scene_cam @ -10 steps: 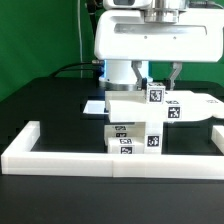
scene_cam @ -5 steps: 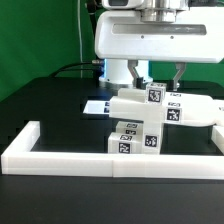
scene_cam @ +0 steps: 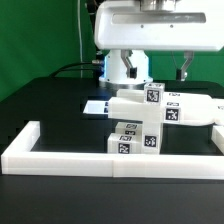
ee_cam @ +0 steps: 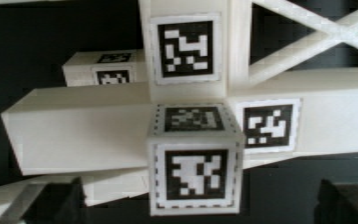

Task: Assemble chair

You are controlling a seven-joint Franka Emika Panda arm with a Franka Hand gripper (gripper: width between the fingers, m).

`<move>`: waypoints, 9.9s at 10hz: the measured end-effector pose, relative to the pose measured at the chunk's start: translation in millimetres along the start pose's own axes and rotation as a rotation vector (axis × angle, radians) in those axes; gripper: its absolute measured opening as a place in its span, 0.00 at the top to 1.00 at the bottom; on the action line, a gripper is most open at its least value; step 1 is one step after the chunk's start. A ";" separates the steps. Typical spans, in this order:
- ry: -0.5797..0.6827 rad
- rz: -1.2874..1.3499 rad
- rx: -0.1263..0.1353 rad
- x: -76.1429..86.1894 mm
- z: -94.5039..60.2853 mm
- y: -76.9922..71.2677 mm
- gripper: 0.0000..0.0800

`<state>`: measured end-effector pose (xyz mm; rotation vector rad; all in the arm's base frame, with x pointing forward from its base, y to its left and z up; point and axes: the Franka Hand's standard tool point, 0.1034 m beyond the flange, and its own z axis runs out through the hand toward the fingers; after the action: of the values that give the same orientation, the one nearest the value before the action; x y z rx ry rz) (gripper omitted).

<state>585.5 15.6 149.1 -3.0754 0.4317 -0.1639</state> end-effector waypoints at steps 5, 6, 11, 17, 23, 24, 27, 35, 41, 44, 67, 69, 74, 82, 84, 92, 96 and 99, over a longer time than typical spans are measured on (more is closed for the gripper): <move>-0.002 0.021 0.010 -8.2 -5.8 -0.7 0.19; -0.003 0.021 0.010 -8.3 -5.7 -0.7 0.19; -0.046 0.133 0.031 -46.1 -12.1 -14.1 0.19; -0.163 0.267 0.124 -88.0 -19.2 -18.3 0.19; -0.162 0.317 0.099 -129.7 12.1 -20.1 0.19; -0.154 0.312 0.088 -137.3 19.7 -18.7 0.19; -0.137 0.311 0.079 -136.4 25.8 -14.2 0.19; -0.086 0.261 -0.006 -215.7 78.4 -14.5 0.19; -0.029 0.188 -0.030 -226.0 90.6 2.3 0.19; -0.016 0.176 -0.075 -229.8 115.3 14.0 0.19; -0.056 0.128 0.019 -187.0 56.0 13.3 0.64; -0.077 0.042 0.011 -180.3 50.1 17.7 0.64; -0.117 -0.088 0.008 -105.3 11.2 33.7 0.64; -0.090 -0.315 -0.053 -47.8 -6.7 19.2 0.64; -0.094 -0.307 -0.049 -49.6 -5.2 19.8 0.64; -0.098 -0.267 -0.054 -63.0 12.0 1.5 0.64; -0.092 -0.262 -0.055 -67.1 15.8 0.7 0.64; -0.072 -0.265 -0.054 -64.3 16.4 1.8 0.64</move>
Offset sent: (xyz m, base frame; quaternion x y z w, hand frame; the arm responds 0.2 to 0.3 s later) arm 0.0000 0.0000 0.0000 0.0000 0.0000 0.0000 1.0000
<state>525.3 32.0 126.3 -3.1671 0.0247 -0.0471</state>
